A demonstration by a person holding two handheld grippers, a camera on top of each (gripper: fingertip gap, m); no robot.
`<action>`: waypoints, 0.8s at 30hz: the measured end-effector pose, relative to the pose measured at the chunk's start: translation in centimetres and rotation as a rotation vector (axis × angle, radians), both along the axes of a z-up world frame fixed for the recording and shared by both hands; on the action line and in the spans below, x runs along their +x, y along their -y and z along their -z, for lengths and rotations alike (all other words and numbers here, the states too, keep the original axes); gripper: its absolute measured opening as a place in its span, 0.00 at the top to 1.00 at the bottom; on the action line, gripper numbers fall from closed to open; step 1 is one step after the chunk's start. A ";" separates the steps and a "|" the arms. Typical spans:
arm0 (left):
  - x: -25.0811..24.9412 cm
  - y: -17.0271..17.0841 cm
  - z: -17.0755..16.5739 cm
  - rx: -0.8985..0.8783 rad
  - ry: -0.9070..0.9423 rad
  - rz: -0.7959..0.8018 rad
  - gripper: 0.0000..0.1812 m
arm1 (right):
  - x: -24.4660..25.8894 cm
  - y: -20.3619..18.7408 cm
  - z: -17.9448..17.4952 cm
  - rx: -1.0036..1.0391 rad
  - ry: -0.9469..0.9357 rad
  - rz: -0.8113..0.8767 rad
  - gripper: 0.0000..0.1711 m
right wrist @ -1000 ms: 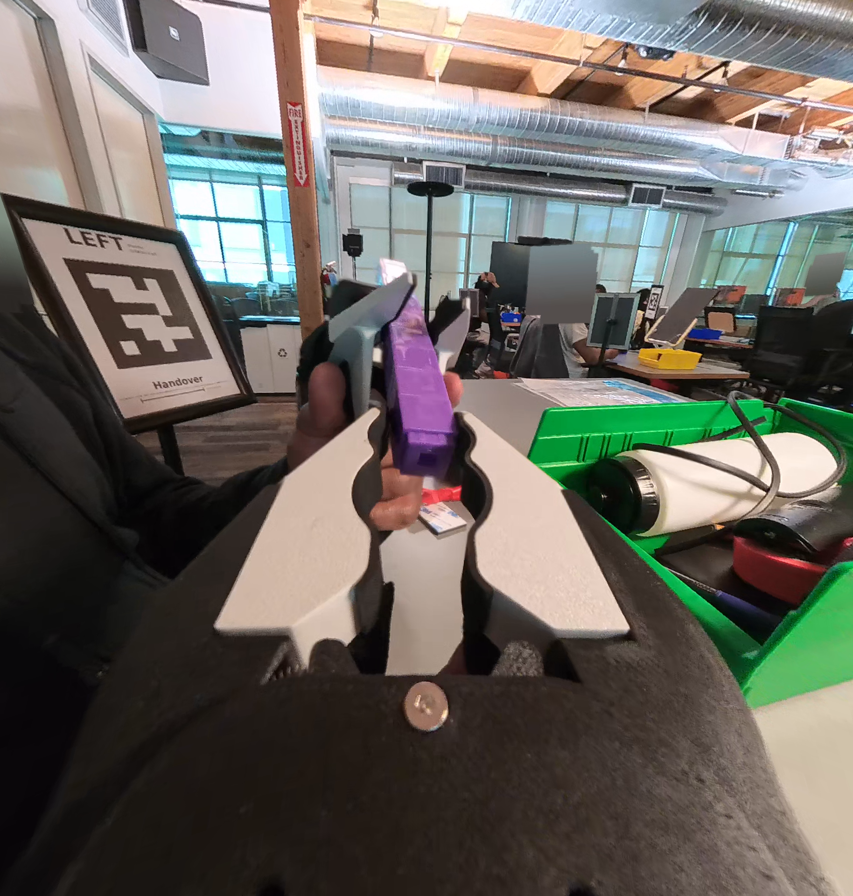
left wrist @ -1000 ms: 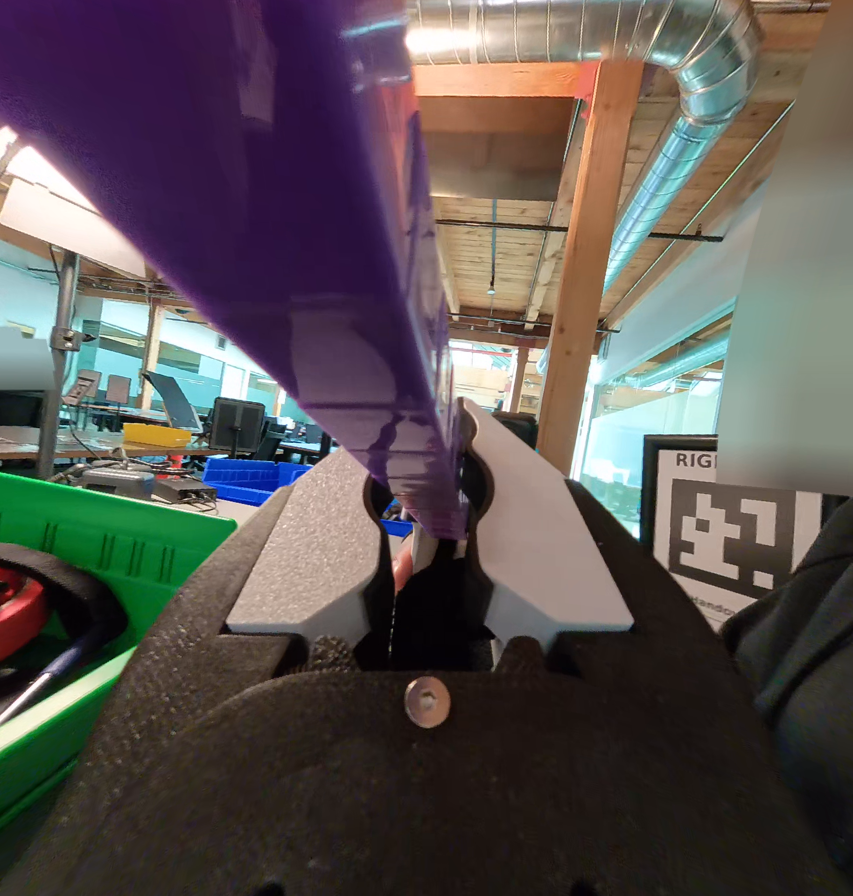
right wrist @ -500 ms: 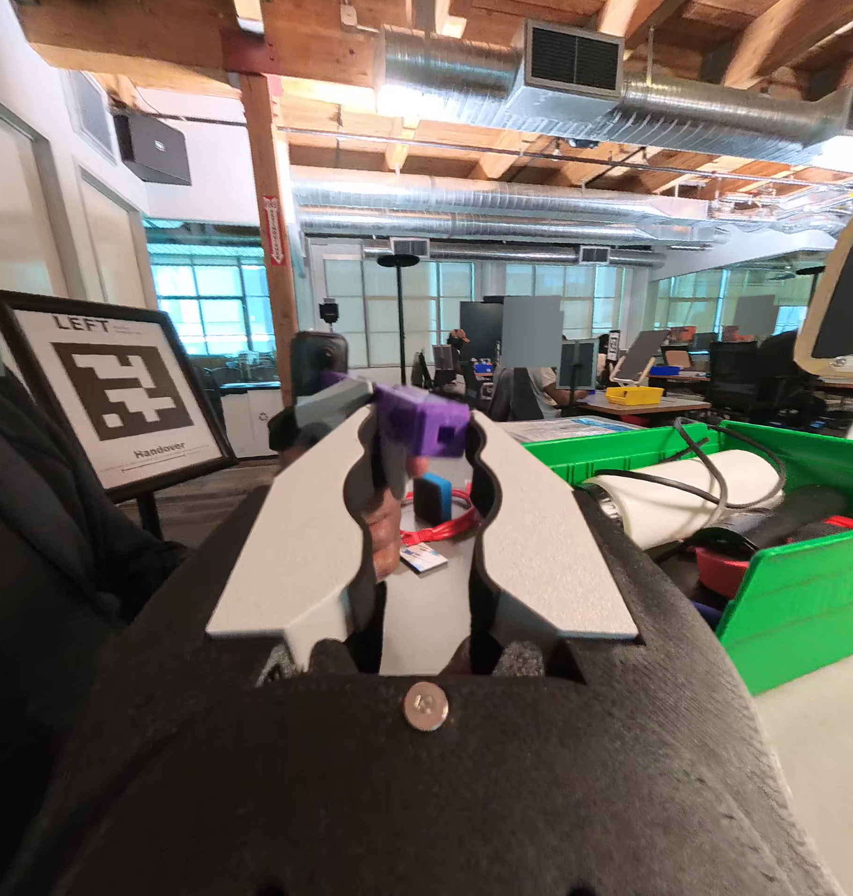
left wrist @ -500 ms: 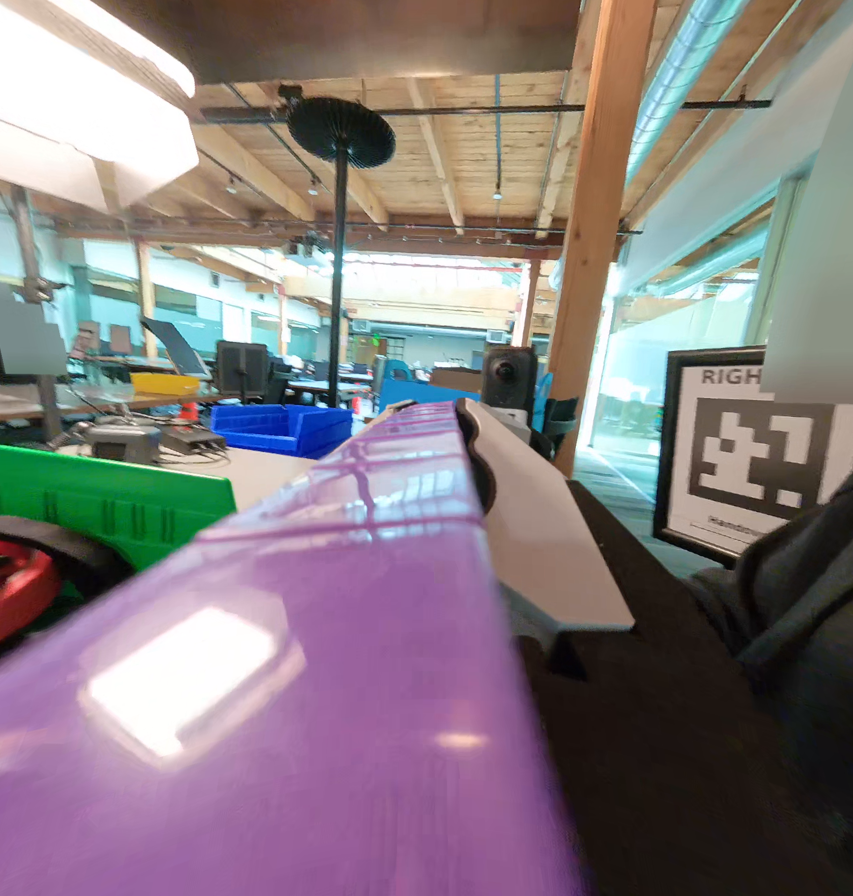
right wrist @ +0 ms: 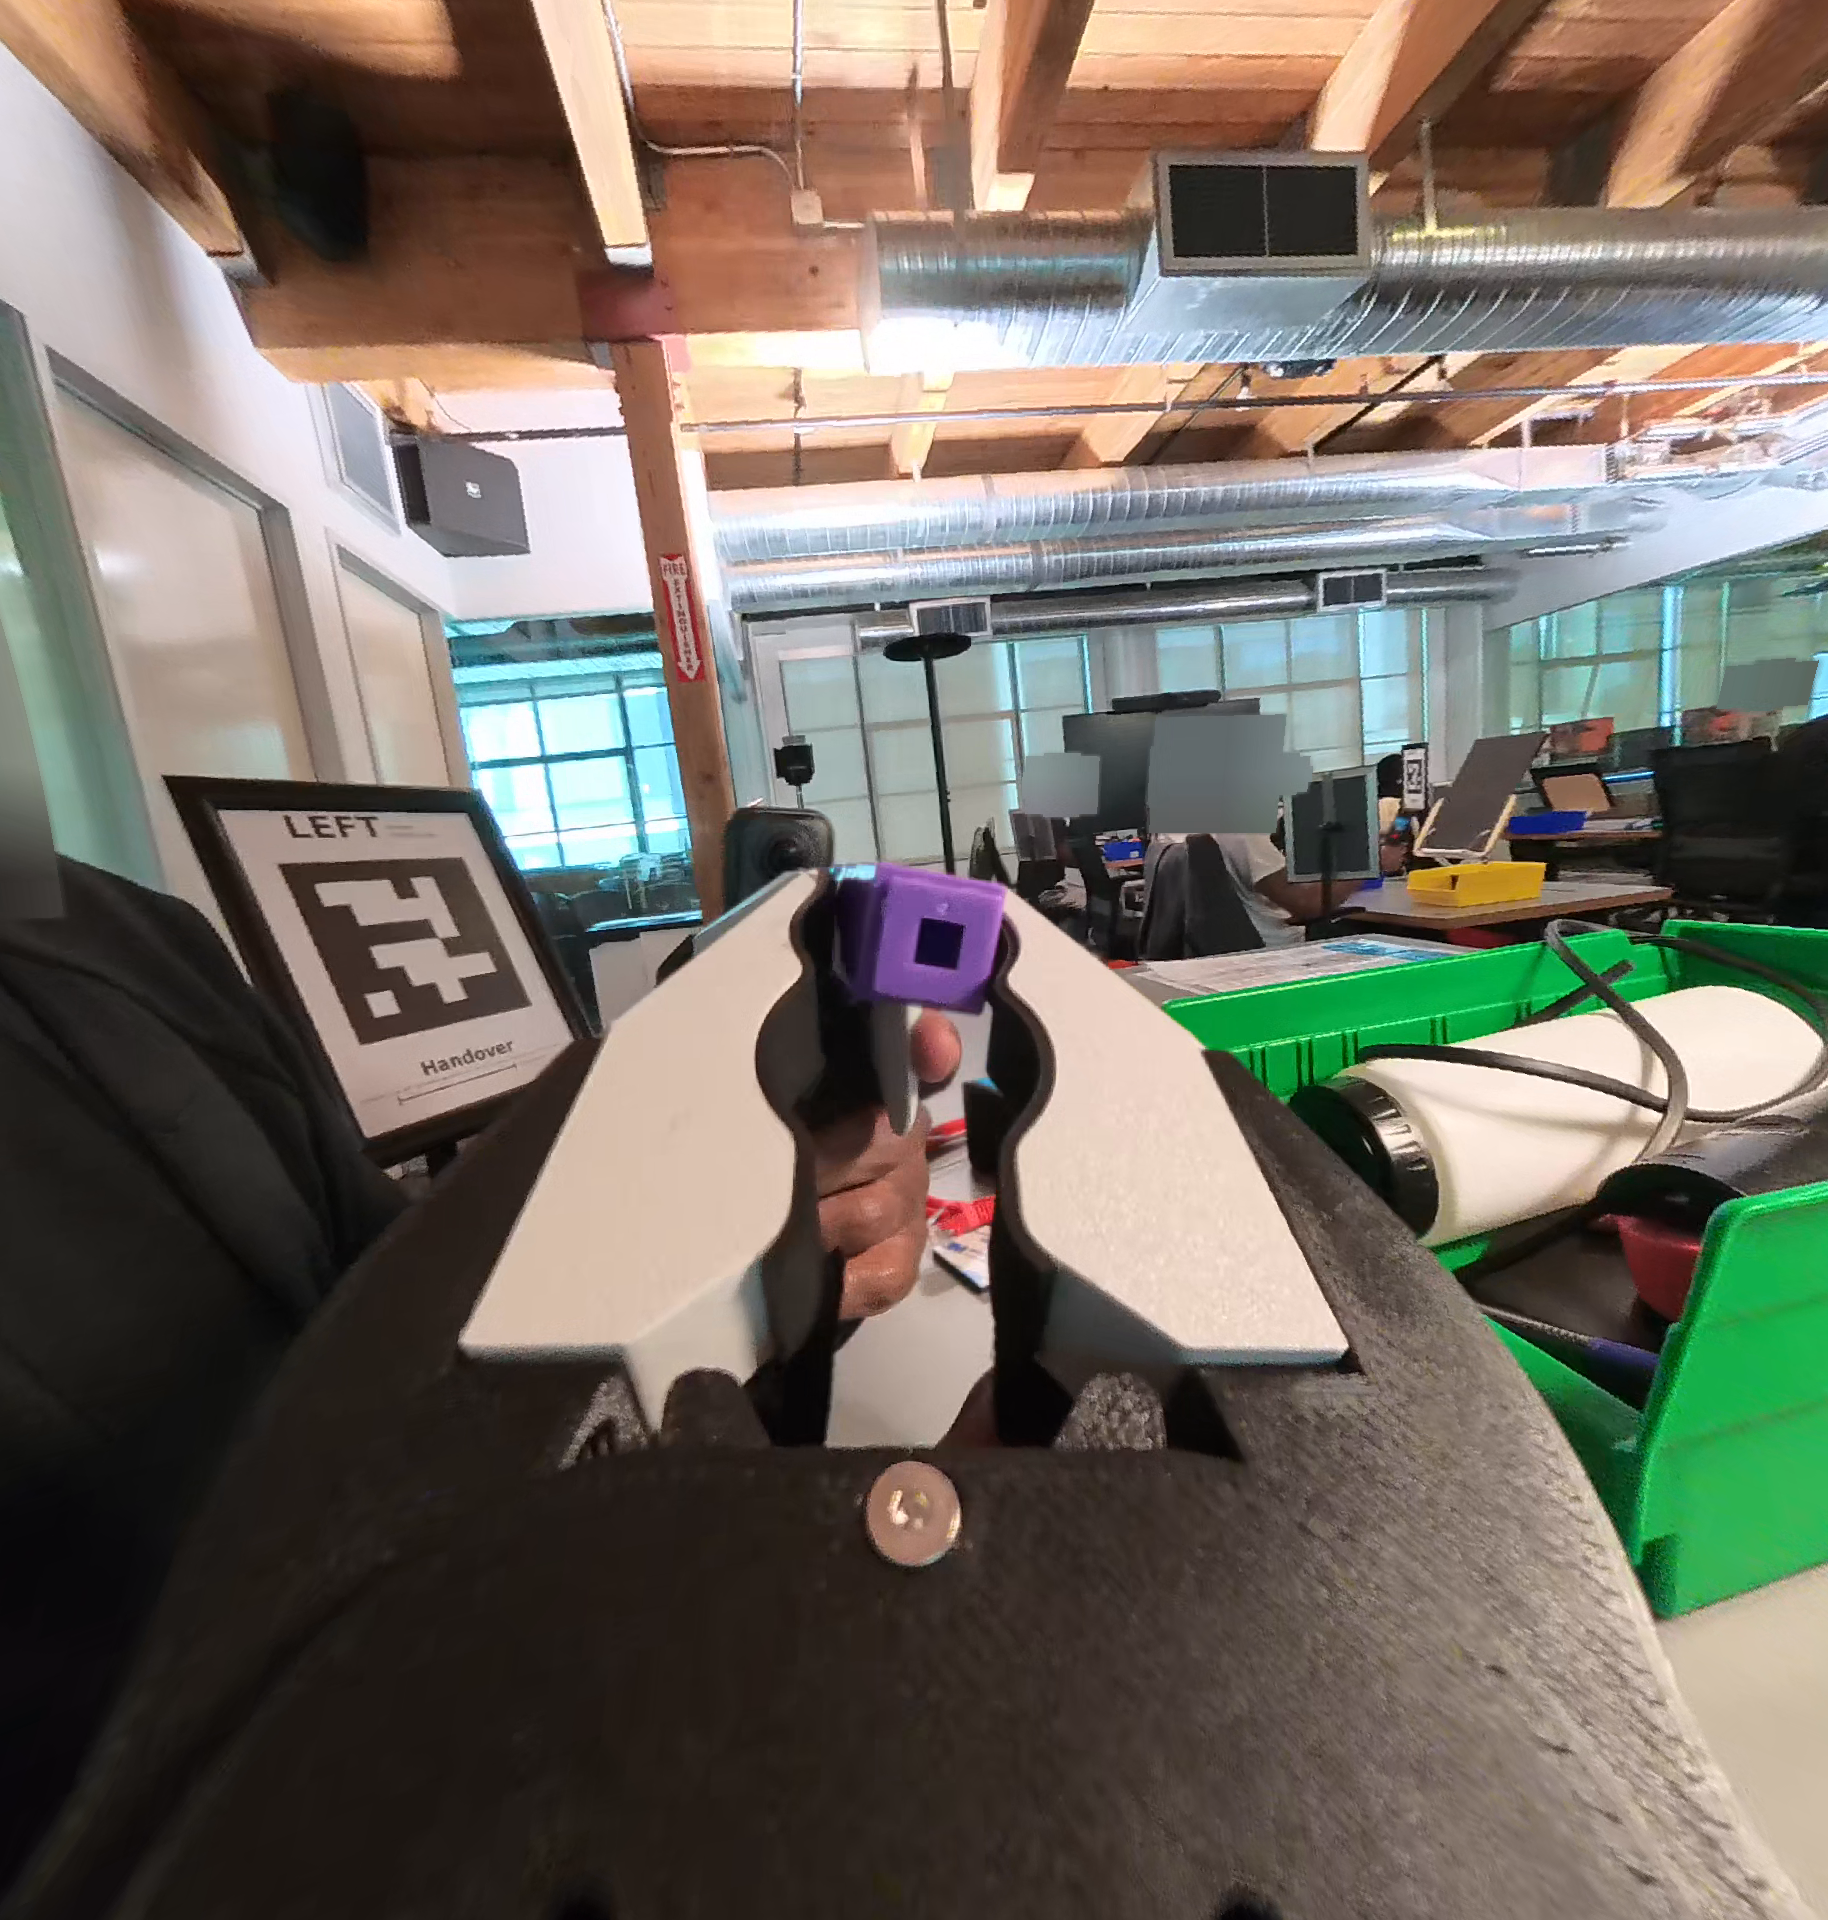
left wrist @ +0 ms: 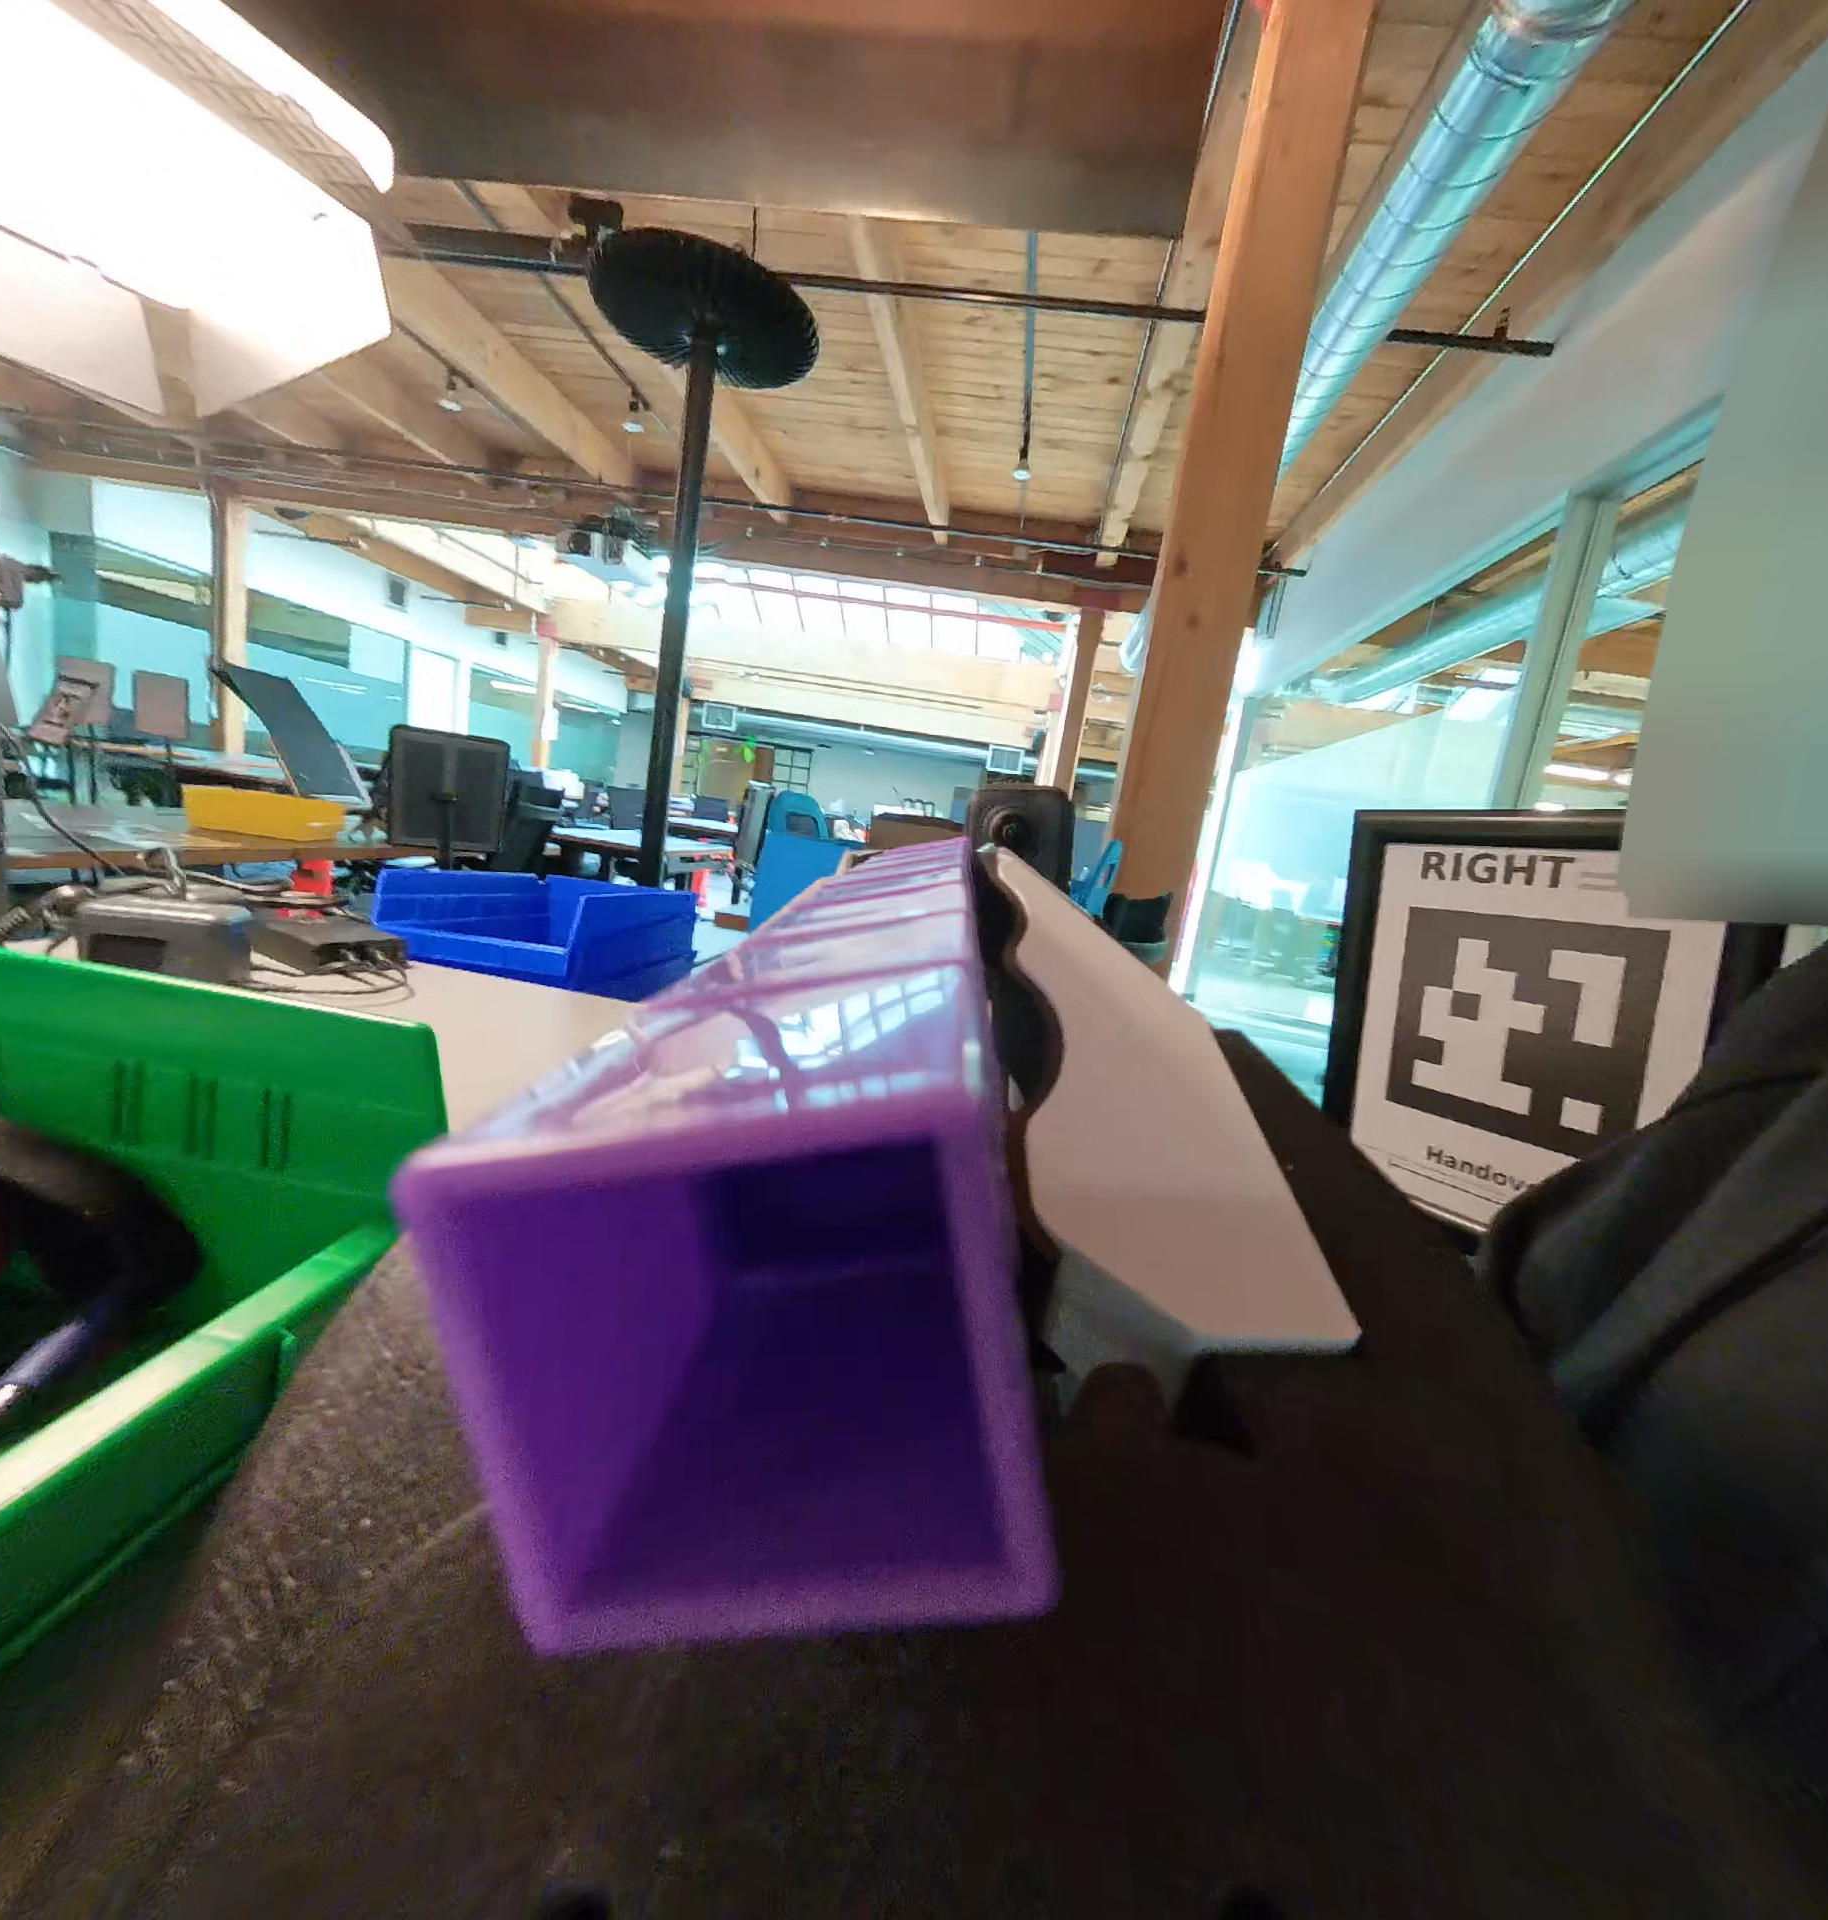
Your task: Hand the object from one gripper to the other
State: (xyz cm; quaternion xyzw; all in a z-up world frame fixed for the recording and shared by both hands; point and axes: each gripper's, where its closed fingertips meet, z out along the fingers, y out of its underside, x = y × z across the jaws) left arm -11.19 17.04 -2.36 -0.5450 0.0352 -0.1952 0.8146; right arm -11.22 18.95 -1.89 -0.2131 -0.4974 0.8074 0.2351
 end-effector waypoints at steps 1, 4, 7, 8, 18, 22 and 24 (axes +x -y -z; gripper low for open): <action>-0.1 0.1 -0.1 0.010 -0.017 -0.022 0.85 | -0.1 0.1 0.0 -0.005 0.002 0.006 0.80; -0.4 0.6 -0.9 0.071 -0.018 -0.071 0.86 | -0.4 1.1 0.4 -0.015 0.059 -0.049 0.67; 0.2 0.0 -0.5 0.041 0.036 0.010 0.86 | -0.5 2.2 0.5 -0.021 0.056 -0.064 0.80; 0.3 -0.4 0.0 0.007 0.036 0.014 0.84 | -0.7 2.1 0.4 -0.023 0.050 -0.044 0.81; -1.0 0.9 -1.2 0.102 0.098 -0.004 0.87 | -0.6 1.7 0.0 -0.063 0.043 -0.053 0.77; -0.7 0.0 -0.5 0.039 0.074 -0.022 0.86 | -0.8 1.0 0.0 -0.053 0.034 -0.004 0.86; -1.4 0.3 -0.7 0.057 0.099 -0.052 0.83 | -0.5 0.1 -0.6 -0.111 0.012 -0.008 0.86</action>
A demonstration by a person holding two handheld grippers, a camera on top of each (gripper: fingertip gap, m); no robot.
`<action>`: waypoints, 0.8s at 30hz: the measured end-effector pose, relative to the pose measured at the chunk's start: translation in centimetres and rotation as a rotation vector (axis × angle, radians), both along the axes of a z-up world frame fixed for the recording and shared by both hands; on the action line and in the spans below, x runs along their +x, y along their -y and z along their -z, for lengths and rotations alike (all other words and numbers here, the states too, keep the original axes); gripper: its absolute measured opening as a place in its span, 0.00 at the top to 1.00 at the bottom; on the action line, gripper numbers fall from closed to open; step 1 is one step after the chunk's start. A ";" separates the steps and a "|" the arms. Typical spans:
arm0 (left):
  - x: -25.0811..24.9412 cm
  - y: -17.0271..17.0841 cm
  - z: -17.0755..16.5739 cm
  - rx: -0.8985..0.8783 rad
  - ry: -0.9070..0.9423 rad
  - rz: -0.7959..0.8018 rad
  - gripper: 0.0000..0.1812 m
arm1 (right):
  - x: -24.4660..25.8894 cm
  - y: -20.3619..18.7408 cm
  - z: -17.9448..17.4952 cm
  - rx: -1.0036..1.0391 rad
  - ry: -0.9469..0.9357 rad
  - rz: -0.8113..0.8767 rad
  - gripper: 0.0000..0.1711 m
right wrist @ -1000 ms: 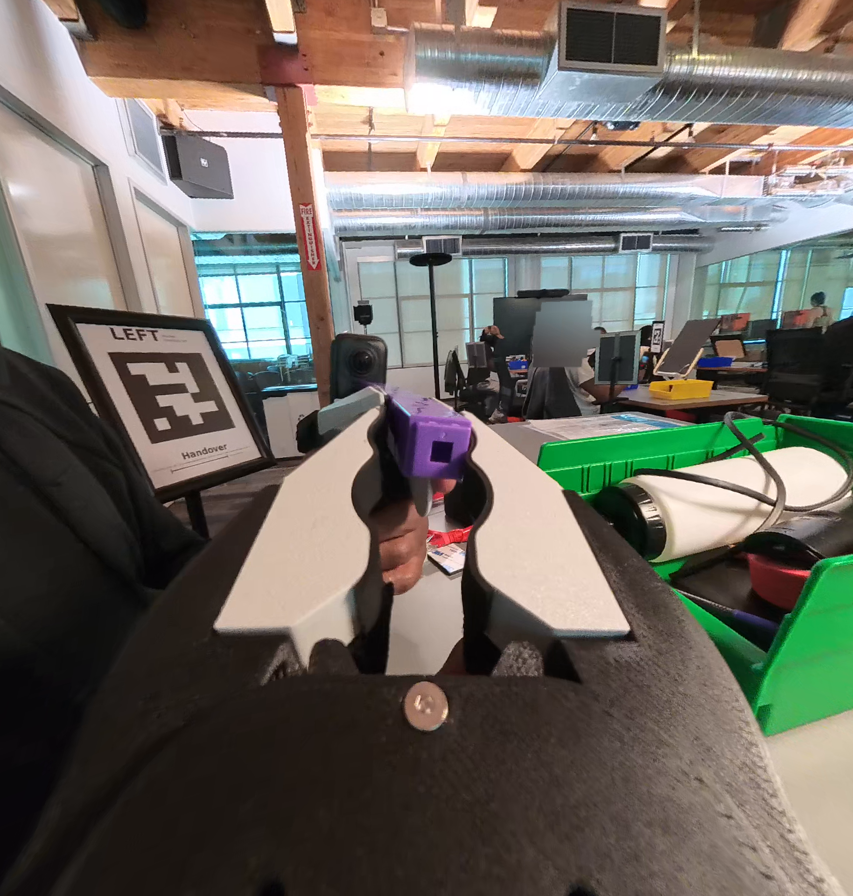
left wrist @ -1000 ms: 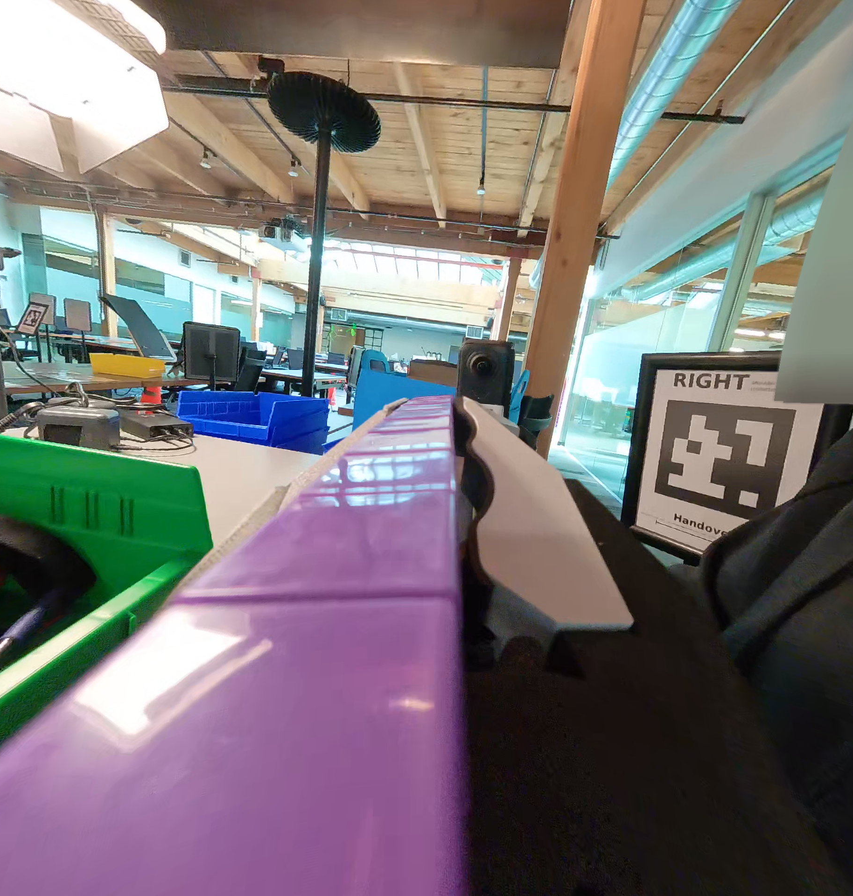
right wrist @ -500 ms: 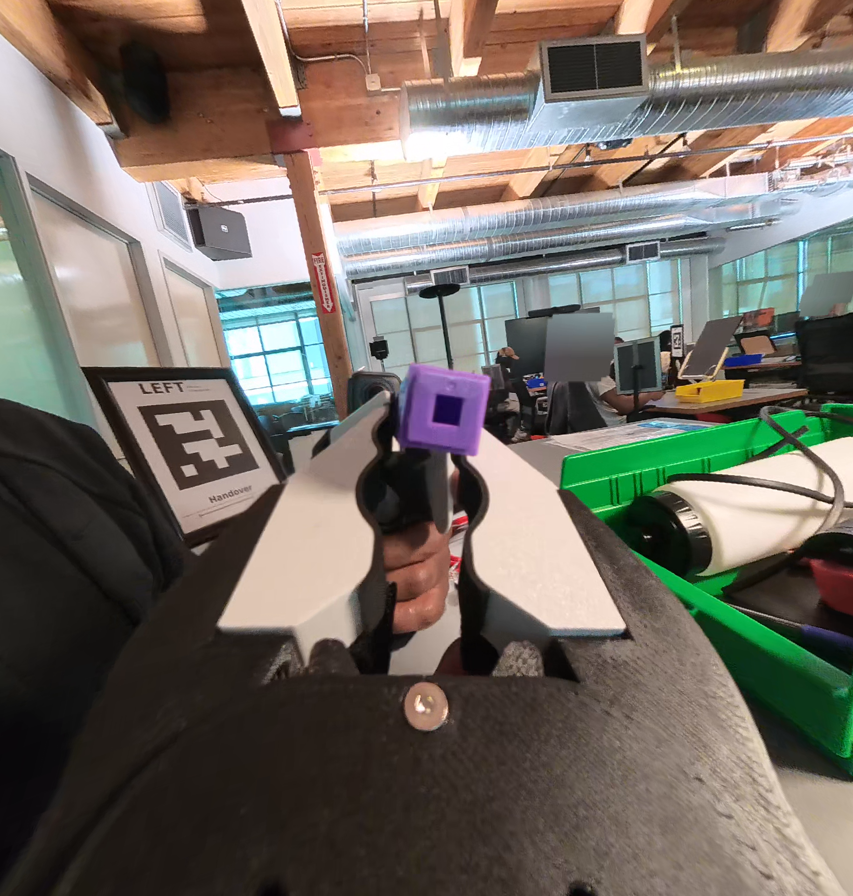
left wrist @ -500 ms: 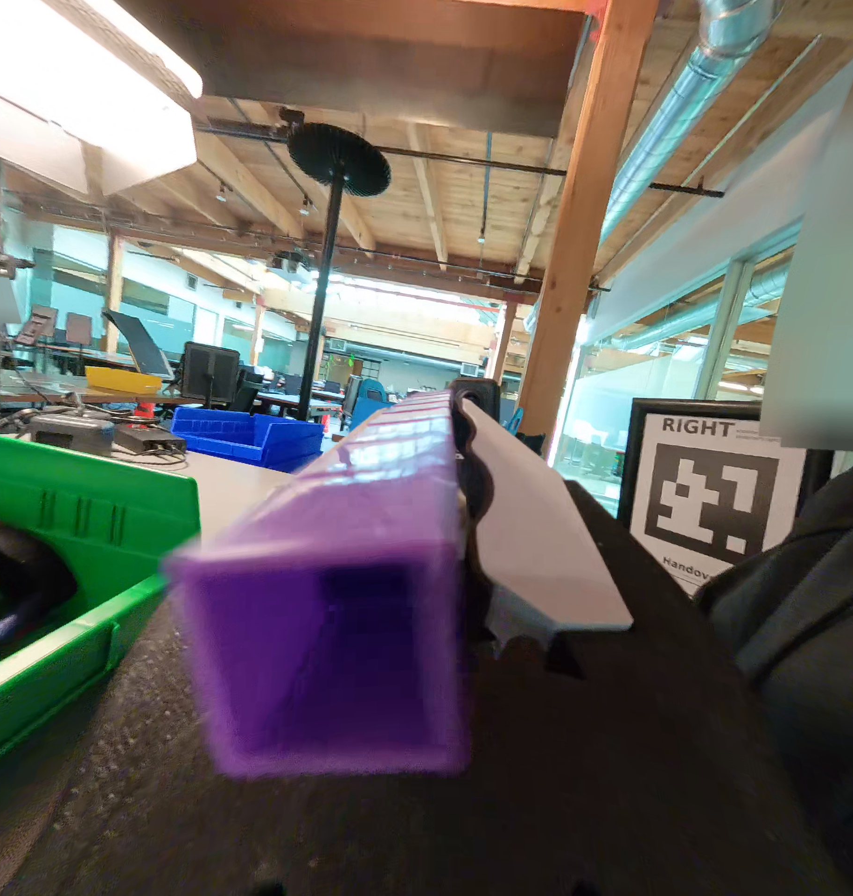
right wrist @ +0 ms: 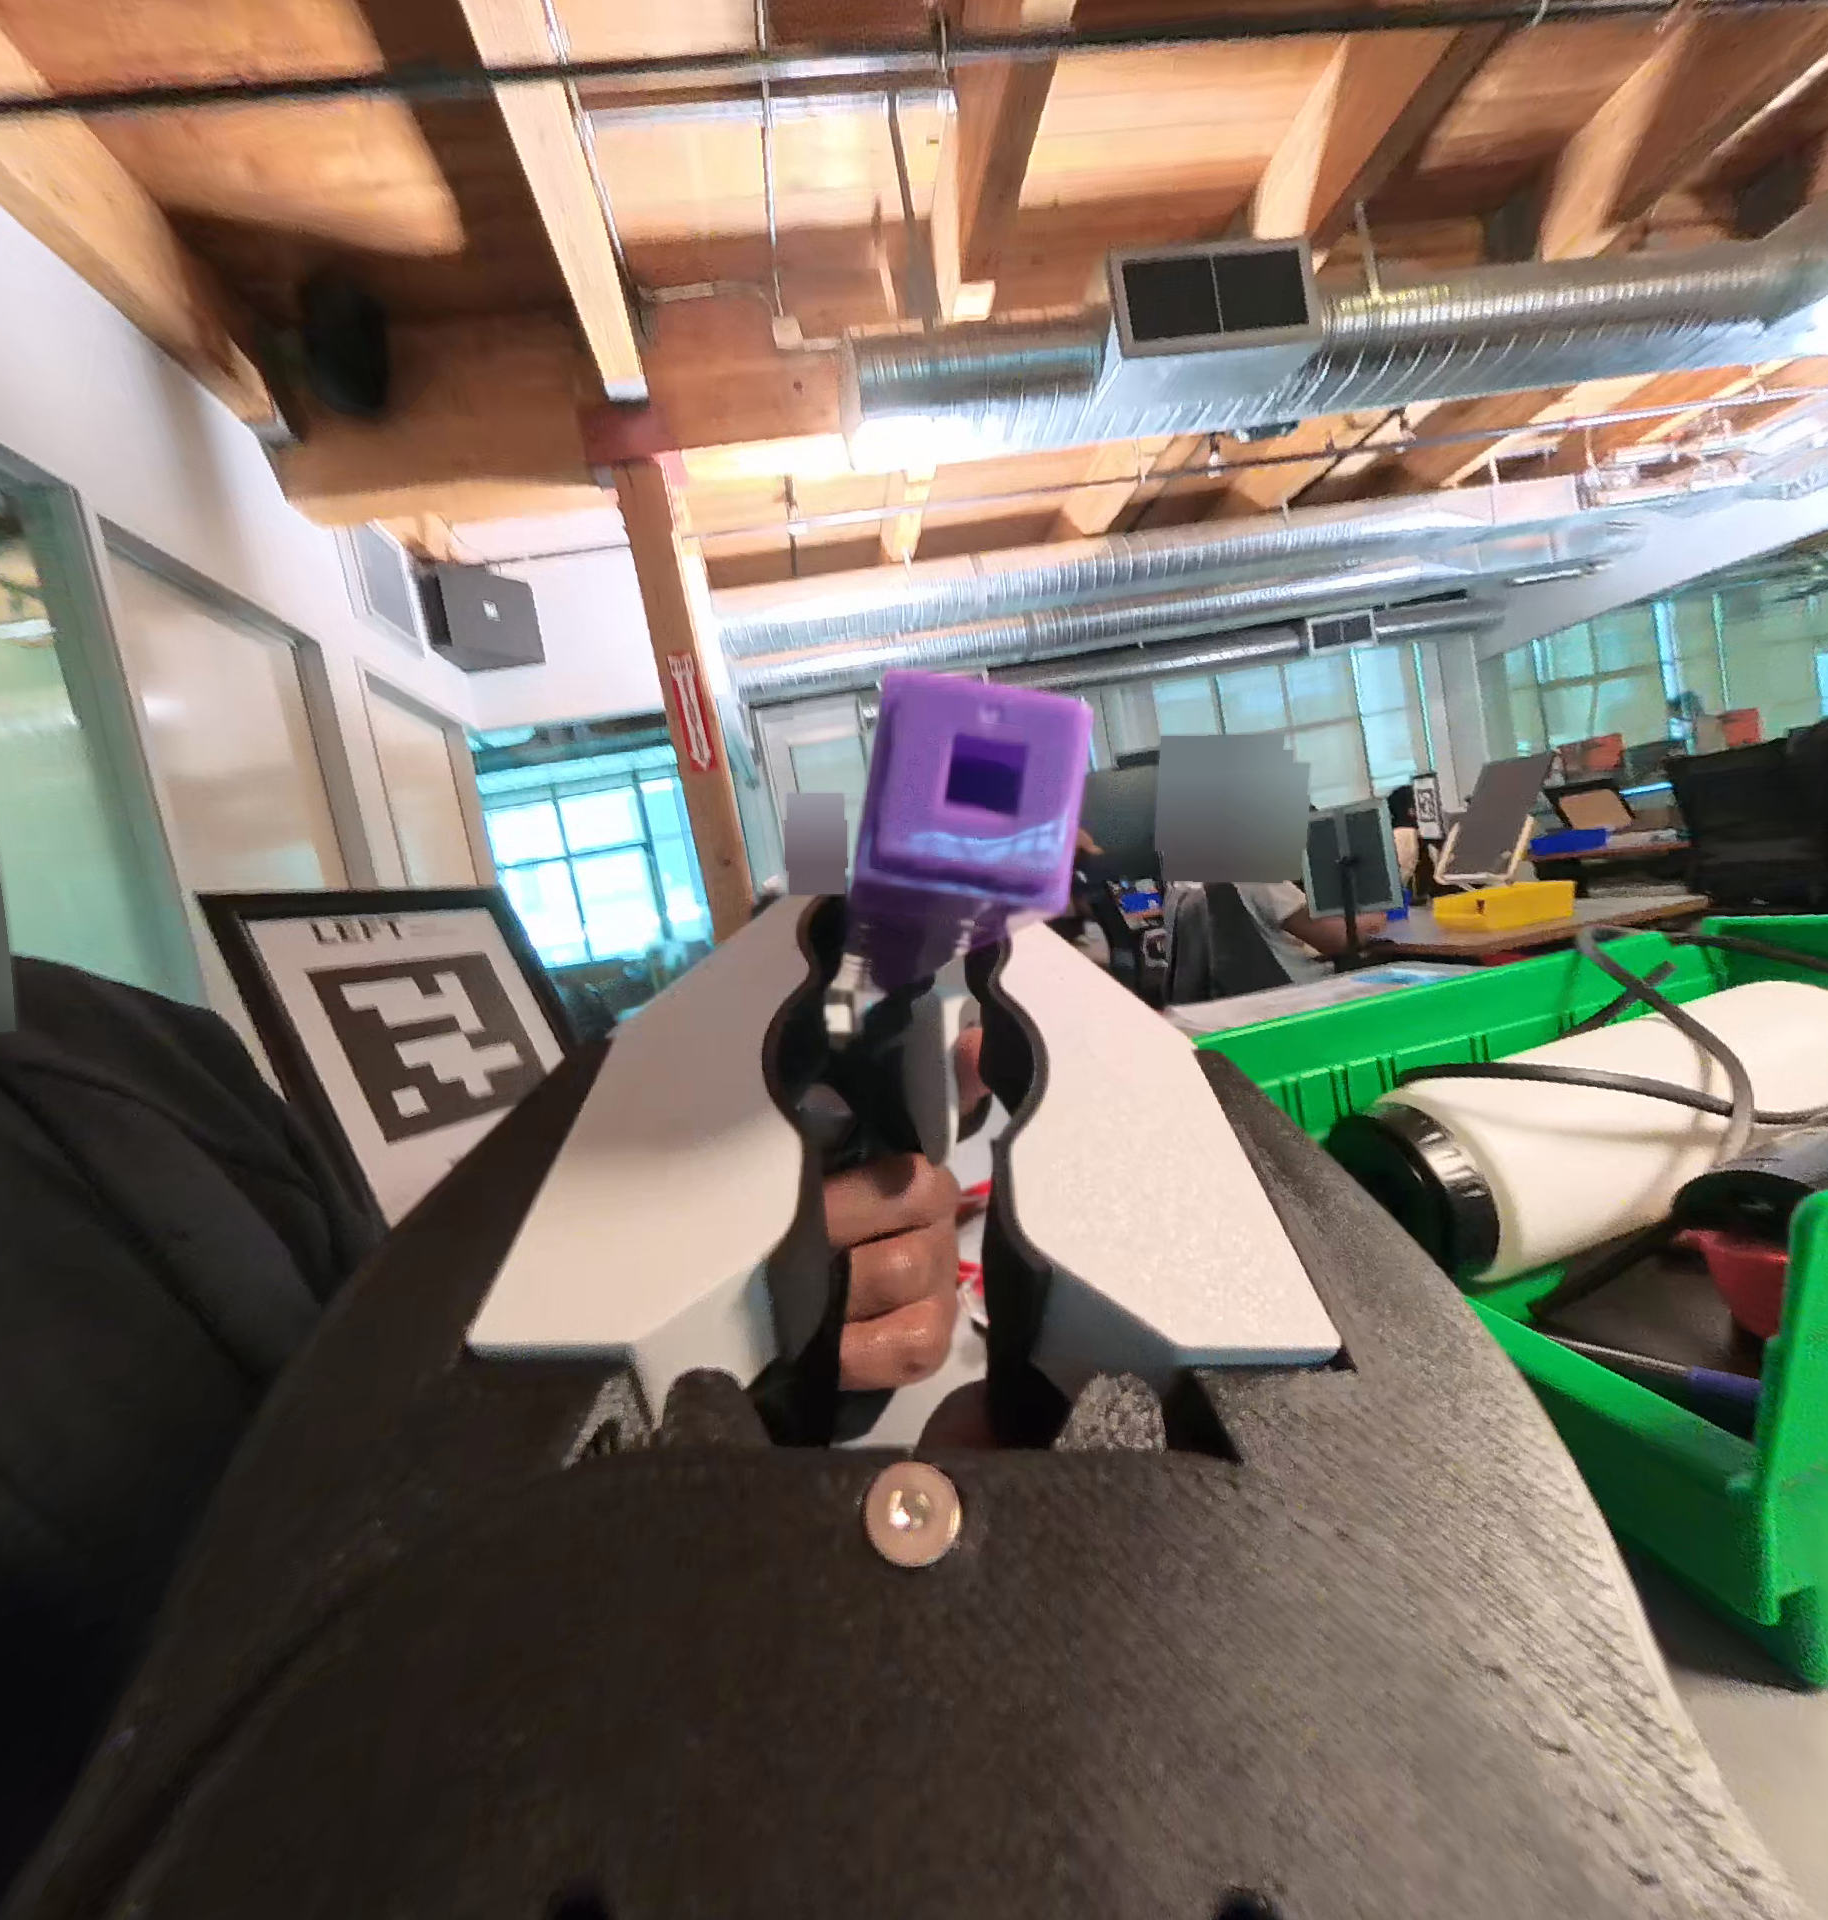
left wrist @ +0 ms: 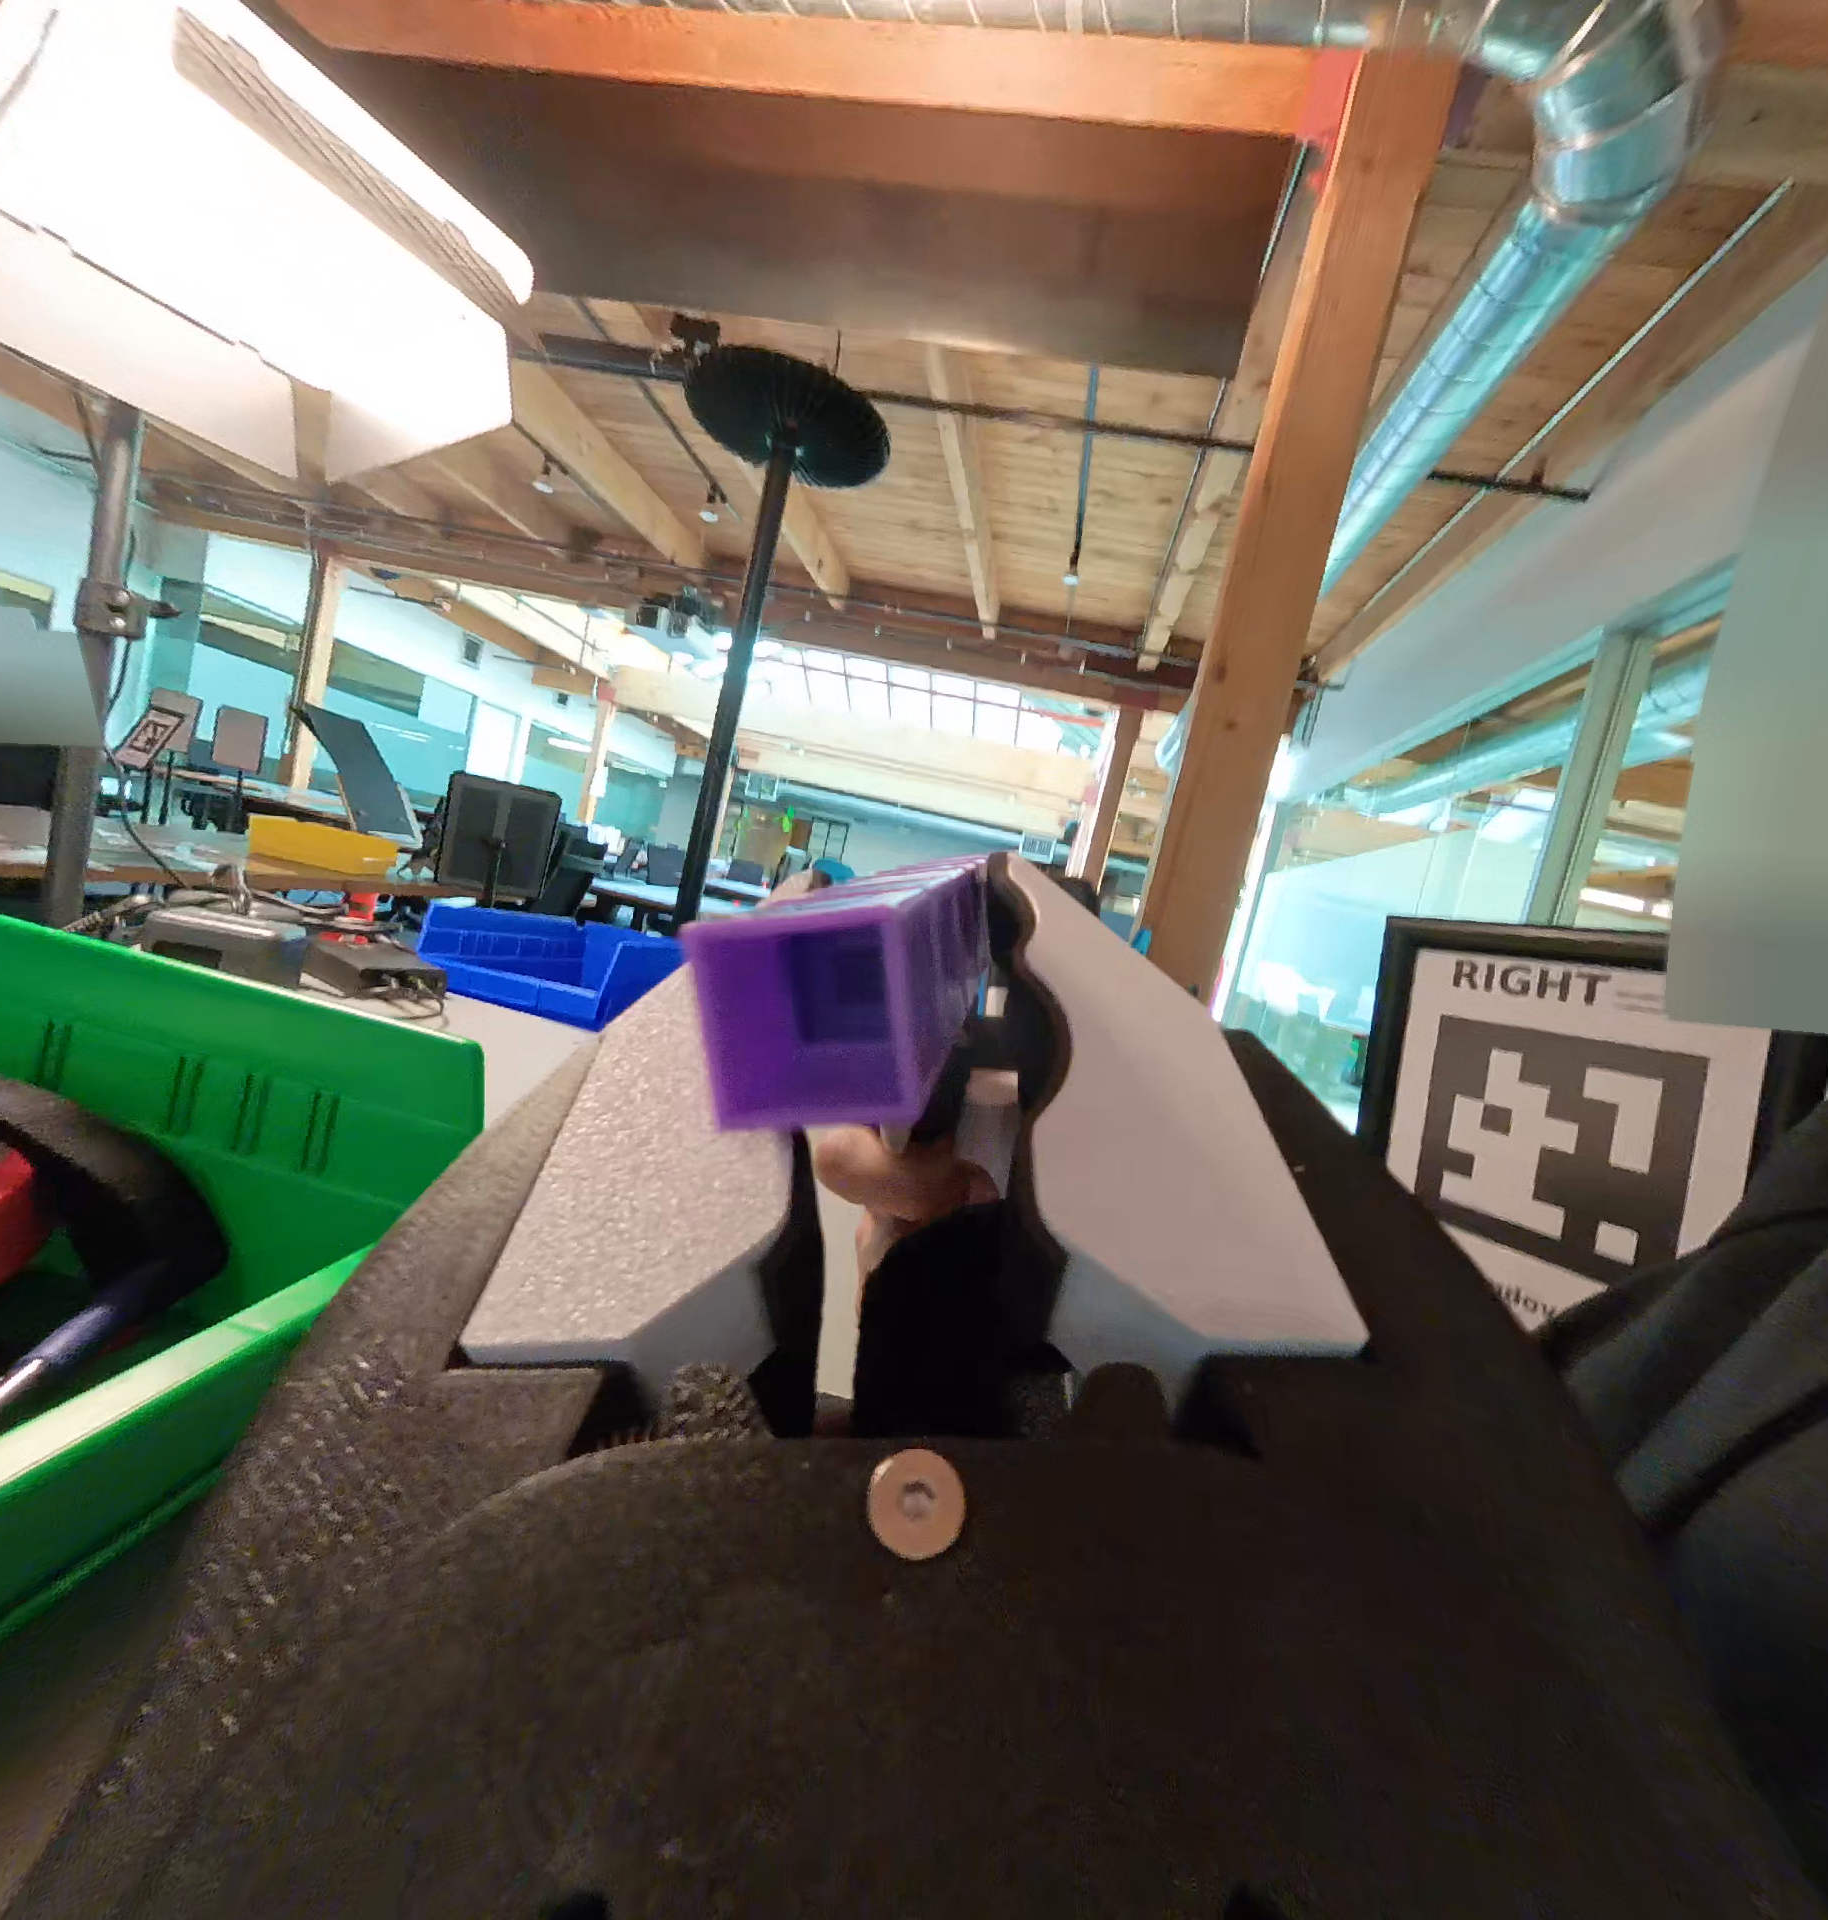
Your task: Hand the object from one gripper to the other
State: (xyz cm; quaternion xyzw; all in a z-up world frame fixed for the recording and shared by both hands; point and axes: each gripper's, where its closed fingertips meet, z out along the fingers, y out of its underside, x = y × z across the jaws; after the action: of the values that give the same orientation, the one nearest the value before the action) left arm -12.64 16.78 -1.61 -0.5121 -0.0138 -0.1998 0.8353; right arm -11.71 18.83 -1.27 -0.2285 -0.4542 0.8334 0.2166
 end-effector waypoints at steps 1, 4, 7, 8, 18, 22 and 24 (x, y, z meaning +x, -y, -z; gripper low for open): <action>0.0 0.4 -0.2 0.022 0.008 0.017 0.85 | 0.1 -0.1 -0.1 -0.019 0.002 -0.021 0.86; 0.6 0.7 -0.5 0.050 0.007 0.067 0.87 | 0.3 0.6 -0.1 -0.027 0.011 -0.073 0.84; 1.4 -0.3 0.3 -0.010 -0.054 0.050 0.87 | -0.2 1.9 0.9 0.060 0.042 -0.057 0.82; 1.7 -0.5 0.5 -0.022 -0.066 0.050 0.87 | -0.3 2.0 1.1 0.083 0.034 -0.036 0.83; 0.8 0.3 -0.1 0.018 -0.009 0.066 0.87 | -0.2 1.5 0.8 0.040 0.042 -0.054 0.84; 1.2 -0.5 0.5 -0.026 -0.029 0.050 0.85 | -0.5 2.5 1.7 0.137 0.046 -0.026 0.85; 0.2 -0.5 0.5 -0.035 -0.004 0.012 0.81 | -0.6 1.6 1.4 0.121 0.033 0.016 0.86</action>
State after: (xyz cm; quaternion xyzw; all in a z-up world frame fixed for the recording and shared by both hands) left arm -12.45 17.25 -2.14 -0.5272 -0.0129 -0.2035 0.8249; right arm -12.34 17.25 -2.65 -0.2321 -0.5053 0.7989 0.2290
